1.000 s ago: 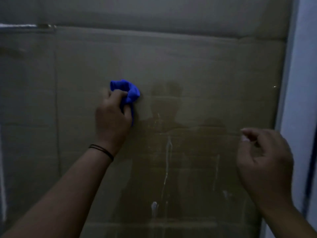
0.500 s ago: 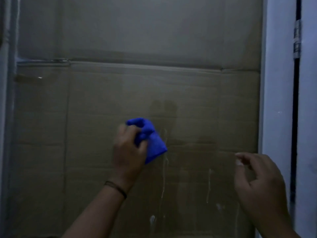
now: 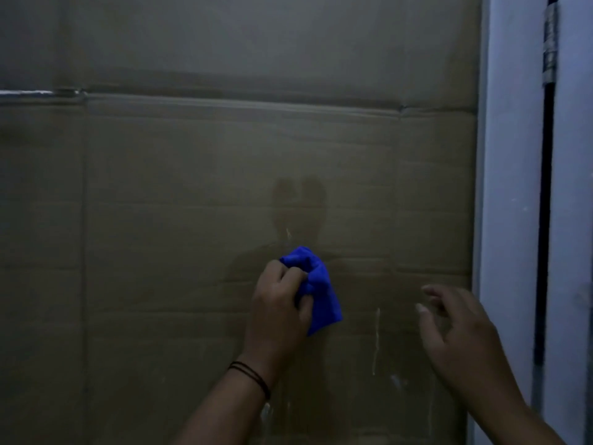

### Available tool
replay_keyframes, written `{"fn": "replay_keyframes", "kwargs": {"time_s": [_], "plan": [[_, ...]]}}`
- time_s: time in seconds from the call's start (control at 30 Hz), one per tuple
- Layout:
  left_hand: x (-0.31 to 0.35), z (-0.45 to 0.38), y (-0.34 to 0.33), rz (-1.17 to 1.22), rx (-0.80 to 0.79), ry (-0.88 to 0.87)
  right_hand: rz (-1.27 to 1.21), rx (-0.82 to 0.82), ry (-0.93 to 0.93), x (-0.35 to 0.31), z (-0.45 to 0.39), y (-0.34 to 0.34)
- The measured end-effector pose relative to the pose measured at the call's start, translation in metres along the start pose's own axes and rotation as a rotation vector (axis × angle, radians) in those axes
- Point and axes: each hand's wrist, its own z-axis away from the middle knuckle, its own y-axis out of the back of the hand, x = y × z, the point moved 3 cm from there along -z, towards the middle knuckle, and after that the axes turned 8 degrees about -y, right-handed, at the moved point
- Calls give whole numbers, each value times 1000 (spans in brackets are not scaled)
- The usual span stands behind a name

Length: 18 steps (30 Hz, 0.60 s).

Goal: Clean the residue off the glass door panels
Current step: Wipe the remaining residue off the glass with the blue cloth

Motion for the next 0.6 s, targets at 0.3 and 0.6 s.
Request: {"fn": "replay_keyframes", "kwargs": {"time_s": [0.3,0.6], "plan": [[-50,-28,63,-140,244,146,11,38,54,4,-16,-7],[39,-26,-36,0,-43,-166,0,58,72,12,-36,-10]]}}
